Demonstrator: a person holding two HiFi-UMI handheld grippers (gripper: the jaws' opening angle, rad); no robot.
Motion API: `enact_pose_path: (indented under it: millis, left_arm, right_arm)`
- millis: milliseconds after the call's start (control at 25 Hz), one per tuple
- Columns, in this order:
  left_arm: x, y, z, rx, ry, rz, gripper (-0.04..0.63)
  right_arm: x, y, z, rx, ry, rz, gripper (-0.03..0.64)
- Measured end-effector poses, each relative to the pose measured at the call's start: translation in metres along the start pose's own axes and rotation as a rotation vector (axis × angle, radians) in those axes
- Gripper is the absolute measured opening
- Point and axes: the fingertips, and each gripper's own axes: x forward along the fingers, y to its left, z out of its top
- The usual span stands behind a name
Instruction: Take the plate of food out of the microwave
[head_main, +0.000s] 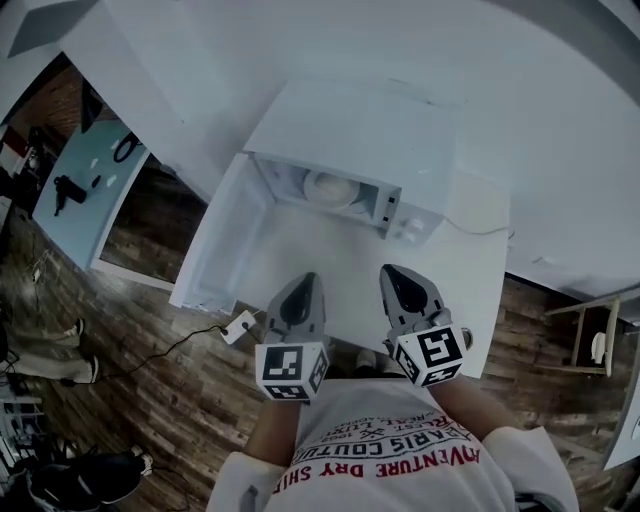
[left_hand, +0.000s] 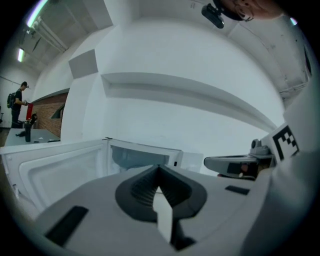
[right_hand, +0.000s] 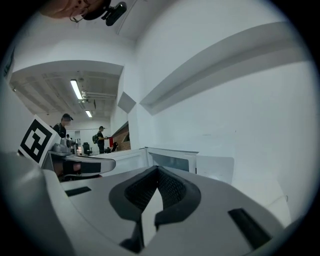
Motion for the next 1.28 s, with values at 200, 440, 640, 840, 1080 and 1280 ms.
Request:
enact_pose_path:
  millis: [200,440,640,840,1080,1280]
  left_arm:
    - [0.054,0.028,-0.017,-0.031,0.078,-0.011,0.007]
    - [0.111,0.062,-0.041,-0.143,0.157,-0.108,0.008]
    - [0.158,0.090,-0.082,-0.335,0.251,-0.145,0.015]
    - [0.196,0.102,-0.121,-0.597,0.344,-0.190,0.102]
    - [0.234,0.108,-0.131,-0.865,0.342,-0.219,0.132]
    - [0.256,0.108,-0.139,-0.973,0.361,-0.194,0.132]
  right_arm:
    - [0.042,-0.019,-0.007,0.020,0.032,-0.031,0.003]
    - [0.096,-0.020,-0.033,0.046,0.107,-0.053,0.003]
    - [0.129,-0.018,-0.058,0.081,0.186,-0.059,0.003]
    - [0.147,-0.022,-0.078,0.097,0.240,-0.083,0.003]
    - [0.155,-0.022,-0.113,0.142,0.345,-0.072,0.003]
    - [0.153,-0.022,-0.132,0.178,0.386,-0.082,0.003]
